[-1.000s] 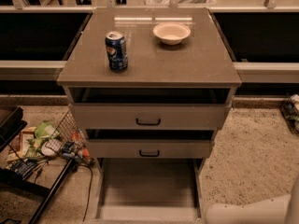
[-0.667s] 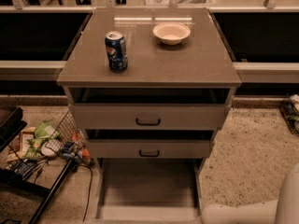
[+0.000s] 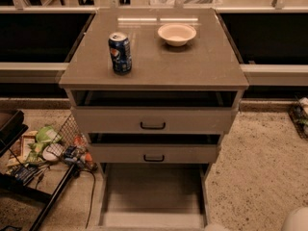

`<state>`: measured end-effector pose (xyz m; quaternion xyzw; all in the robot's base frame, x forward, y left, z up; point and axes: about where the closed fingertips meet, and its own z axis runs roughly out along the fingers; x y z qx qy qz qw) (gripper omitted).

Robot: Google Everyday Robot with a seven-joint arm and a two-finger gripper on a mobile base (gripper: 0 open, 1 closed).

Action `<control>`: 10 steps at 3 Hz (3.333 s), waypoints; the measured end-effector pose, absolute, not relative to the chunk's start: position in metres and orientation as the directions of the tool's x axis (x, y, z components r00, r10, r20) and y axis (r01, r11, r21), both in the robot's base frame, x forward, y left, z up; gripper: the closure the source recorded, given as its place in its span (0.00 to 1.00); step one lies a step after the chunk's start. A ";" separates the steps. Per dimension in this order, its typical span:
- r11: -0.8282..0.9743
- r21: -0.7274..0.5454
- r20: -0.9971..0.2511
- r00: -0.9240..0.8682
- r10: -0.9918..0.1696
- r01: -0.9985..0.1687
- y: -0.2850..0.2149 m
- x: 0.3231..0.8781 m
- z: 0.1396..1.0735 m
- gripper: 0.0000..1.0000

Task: Close bottom drawer

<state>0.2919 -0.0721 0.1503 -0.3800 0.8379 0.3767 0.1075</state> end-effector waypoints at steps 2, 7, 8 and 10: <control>0.333 0.639 -0.536 -0.711 -0.454 -0.694 -0.024 0.272 0.085 1.00; 0.333 0.449 -0.694 -0.559 -0.454 -0.829 -0.024 0.422 0.129 1.00; 0.324 0.438 -0.698 -0.545 -0.465 -0.838 -0.019 0.432 0.128 1.00; 0.340 0.358 -0.738 -0.486 -0.468 -0.870 -0.028 0.494 0.133 1.00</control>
Offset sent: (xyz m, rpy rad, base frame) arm -0.0225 0.0600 -0.0857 0.2332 0.0331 -0.0293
